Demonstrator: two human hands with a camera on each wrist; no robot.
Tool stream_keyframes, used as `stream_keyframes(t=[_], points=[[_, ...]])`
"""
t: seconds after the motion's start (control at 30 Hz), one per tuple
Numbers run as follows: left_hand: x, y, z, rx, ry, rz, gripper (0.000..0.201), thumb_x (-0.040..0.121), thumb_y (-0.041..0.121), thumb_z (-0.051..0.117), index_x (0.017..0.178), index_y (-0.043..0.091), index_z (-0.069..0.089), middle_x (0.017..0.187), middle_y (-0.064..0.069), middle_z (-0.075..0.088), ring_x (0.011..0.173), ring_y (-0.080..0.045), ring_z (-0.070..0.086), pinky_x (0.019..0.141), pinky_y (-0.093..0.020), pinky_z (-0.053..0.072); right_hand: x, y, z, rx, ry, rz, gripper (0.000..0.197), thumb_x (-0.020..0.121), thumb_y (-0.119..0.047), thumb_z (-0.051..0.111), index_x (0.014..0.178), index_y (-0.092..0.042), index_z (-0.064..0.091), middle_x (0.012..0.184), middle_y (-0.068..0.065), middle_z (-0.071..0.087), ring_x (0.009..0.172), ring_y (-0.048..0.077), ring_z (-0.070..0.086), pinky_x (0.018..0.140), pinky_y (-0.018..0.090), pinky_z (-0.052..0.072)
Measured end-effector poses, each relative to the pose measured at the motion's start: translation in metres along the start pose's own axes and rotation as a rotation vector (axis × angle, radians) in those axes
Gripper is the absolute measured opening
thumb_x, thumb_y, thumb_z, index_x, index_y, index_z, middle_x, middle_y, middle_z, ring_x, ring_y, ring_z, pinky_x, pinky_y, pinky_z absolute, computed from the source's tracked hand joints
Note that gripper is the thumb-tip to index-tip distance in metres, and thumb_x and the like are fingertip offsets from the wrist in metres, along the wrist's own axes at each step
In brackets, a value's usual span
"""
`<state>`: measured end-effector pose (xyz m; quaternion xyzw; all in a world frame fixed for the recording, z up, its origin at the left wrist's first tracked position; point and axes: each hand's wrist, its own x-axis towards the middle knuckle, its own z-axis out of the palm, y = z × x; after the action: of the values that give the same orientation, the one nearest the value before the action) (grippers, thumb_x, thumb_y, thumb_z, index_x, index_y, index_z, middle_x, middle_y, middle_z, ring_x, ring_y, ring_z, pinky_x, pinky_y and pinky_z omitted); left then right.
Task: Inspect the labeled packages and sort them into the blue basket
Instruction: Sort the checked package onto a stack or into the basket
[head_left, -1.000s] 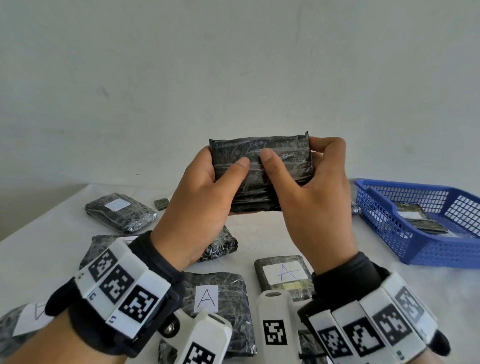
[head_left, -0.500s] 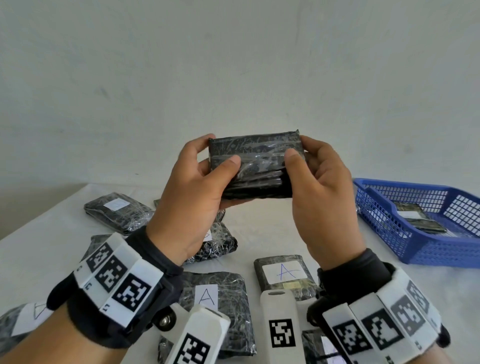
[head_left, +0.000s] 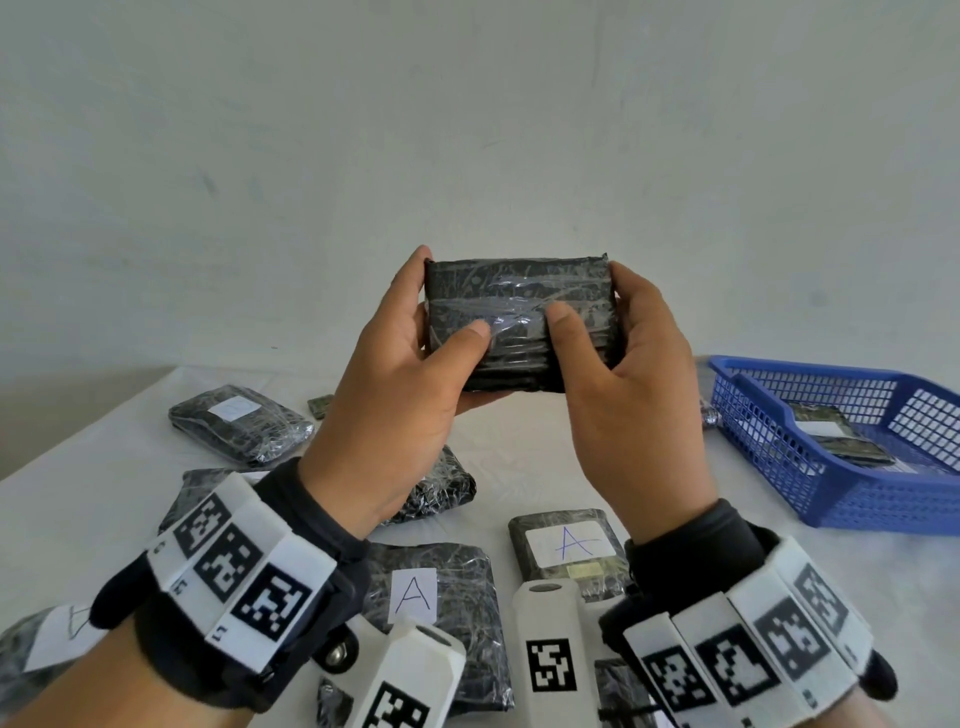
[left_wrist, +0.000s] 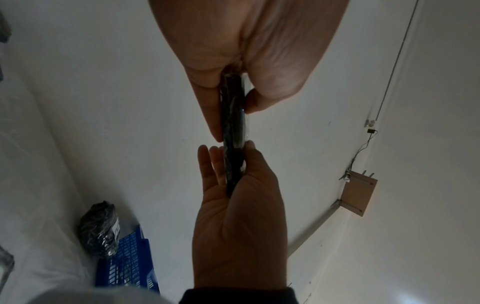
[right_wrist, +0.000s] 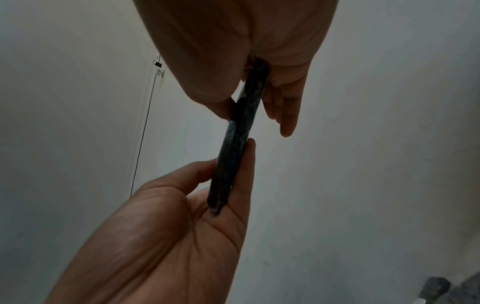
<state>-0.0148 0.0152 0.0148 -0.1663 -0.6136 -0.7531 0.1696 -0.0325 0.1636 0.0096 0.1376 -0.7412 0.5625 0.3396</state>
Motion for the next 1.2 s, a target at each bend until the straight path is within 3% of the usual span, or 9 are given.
stream_keyframes(t=[0.07, 0.27, 0.5, 0.67, 0.73, 0.8, 0.9, 1.07, 1.2], points=[[0.000, -0.001, 0.000, -0.003, -0.011, 0.008, 0.067, 0.104, 0.006, 0.053, 0.162, 0.026, 0.026, 0.122, 0.004, 0.075, 0.106, -0.011, 0.074, 0.082, -0.030, 0.062, -0.002, -0.002, 0.001, 0.013, 0.008, 0.002, 0.055, 0.099, -0.038, 0.068, 0.146, -0.014, 0.051, 0.111, -0.013, 0.071, 0.098, 0.000, 0.069, 0.087, 0.021, 0.056], [-0.002, -0.001, 0.001, -0.011, -0.035, 0.021, 0.071, 0.105, 0.007, 0.052, 0.163, 0.030, 0.020, 0.135, 0.002, 0.068, 0.110, -0.011, 0.073, 0.083, -0.029, 0.062, -0.002, -0.003, 0.002, 0.042, 0.015, -0.005, 0.060, 0.093, -0.036, 0.076, 0.143, -0.016, 0.049, 0.104, -0.019, 0.067, 0.092, -0.009, 0.066, 0.078, 0.007, 0.049], [0.000, 0.001, -0.001, -0.043, -0.054, -0.002, 0.073, 0.105, 0.006, 0.051, 0.164, 0.031, 0.016, 0.134, 0.002, 0.069, 0.110, -0.012, 0.073, 0.085, -0.031, 0.062, 0.000, 0.001, 0.000, 0.041, -0.026, -0.043, 0.058, 0.096, -0.033, 0.074, 0.146, -0.013, 0.050, 0.111, -0.016, 0.068, 0.097, -0.008, 0.066, 0.081, 0.007, 0.049], [0.004, 0.000, -0.005, -0.107, -0.058, -0.016, 0.061, 0.104, 0.001, 0.048, 0.159, 0.024, 0.032, 0.115, 0.003, 0.077, 0.101, -0.015, 0.075, 0.078, -0.030, 0.062, 0.005, 0.005, -0.002, 0.162, -0.060, 0.007, 0.057, 0.102, -0.031, 0.056, 0.154, -0.009, 0.046, 0.135, -0.002, 0.069, 0.125, 0.009, 0.065, 0.109, 0.037, 0.053], [0.005, 0.003, -0.007, -0.129, -0.058, -0.023, 0.046, 0.105, -0.002, 0.045, 0.135, 0.032, 0.050, 0.100, 0.006, 0.079, 0.094, -0.012, 0.075, 0.075, -0.029, 0.062, 0.008, 0.006, -0.005, 0.267, -0.080, 0.054, 0.059, 0.101, -0.027, 0.054, 0.156, -0.008, 0.044, 0.136, -0.005, 0.068, 0.128, 0.009, 0.064, 0.113, 0.038, 0.050], [0.006, 0.006, -0.009, -0.152, -0.085, -0.045, 0.035, 0.105, -0.002, 0.044, 0.120, 0.024, 0.061, 0.105, -0.004, 0.078, 0.095, -0.014, 0.074, 0.075, -0.030, 0.063, 0.009, 0.006, -0.006, 0.351, -0.110, 0.099, 0.068, 0.095, -0.030, 0.052, 0.159, -0.009, 0.039, 0.136, -0.010, 0.066, 0.130, 0.008, 0.062, 0.117, 0.038, 0.047], [0.007, 0.009, -0.013, -0.174, -0.126, -0.062, 0.030, 0.105, 0.000, 0.044, 0.132, 0.004, 0.057, 0.122, -0.020, 0.072, 0.104, -0.022, 0.072, 0.080, -0.032, 0.062, 0.010, 0.006, -0.007, 0.332, -0.133, 0.084, 0.072, 0.094, -0.034, 0.050, 0.161, -0.012, 0.035, 0.133, -0.013, 0.067, 0.131, 0.006, 0.062, 0.118, 0.038, 0.045], [0.008, 0.013, -0.015, -0.178, -0.137, -0.059, 0.030, 0.103, 0.001, 0.047, 0.132, 0.002, 0.058, 0.119, -0.016, 0.074, 0.102, -0.021, 0.074, 0.078, -0.030, 0.062, 0.008, 0.008, -0.005, 0.265, -0.156, 0.058, 0.075, 0.095, -0.036, 0.049, 0.164, -0.012, 0.029, 0.125, -0.021, 0.067, 0.125, 0.003, 0.063, 0.116, 0.037, 0.047], [0.007, 0.011, -0.013, -0.161, -0.143, -0.049, 0.030, 0.101, -0.001, 0.052, 0.130, 0.004, 0.058, 0.116, -0.010, 0.076, 0.103, -0.019, 0.075, 0.080, -0.029, 0.062, 0.006, 0.006, -0.003, 0.155, -0.163, 0.031, 0.076, 0.097, -0.040, 0.050, 0.164, -0.011, 0.029, 0.138, -0.008, 0.065, 0.132, 0.008, 0.060, 0.116, 0.039, 0.046]])
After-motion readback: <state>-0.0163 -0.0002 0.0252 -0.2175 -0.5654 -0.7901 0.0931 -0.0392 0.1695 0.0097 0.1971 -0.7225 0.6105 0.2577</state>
